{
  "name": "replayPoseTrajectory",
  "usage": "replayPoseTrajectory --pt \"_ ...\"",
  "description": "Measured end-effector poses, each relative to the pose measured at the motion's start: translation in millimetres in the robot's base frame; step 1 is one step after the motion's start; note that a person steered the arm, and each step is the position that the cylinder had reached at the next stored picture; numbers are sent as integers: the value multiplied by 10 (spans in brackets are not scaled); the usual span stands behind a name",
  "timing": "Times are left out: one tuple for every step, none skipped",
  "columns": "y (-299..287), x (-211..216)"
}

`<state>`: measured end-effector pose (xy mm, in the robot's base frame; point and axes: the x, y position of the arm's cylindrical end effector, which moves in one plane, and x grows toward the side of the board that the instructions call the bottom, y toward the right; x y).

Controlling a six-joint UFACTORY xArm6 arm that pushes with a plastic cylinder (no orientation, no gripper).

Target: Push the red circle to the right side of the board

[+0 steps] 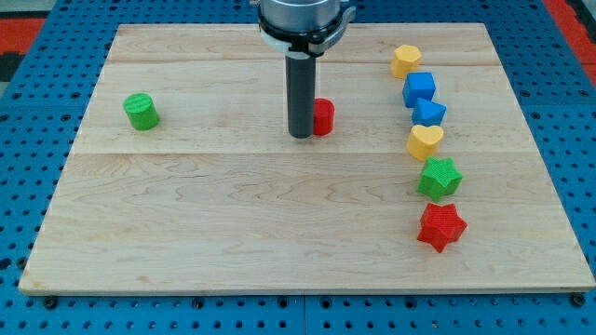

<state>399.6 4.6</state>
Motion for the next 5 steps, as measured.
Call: replayPoseTrajectory --pt "393 -558" --pt "173 -446" --pt "615 -268" --pt "687 -361" --pt "674 -938"
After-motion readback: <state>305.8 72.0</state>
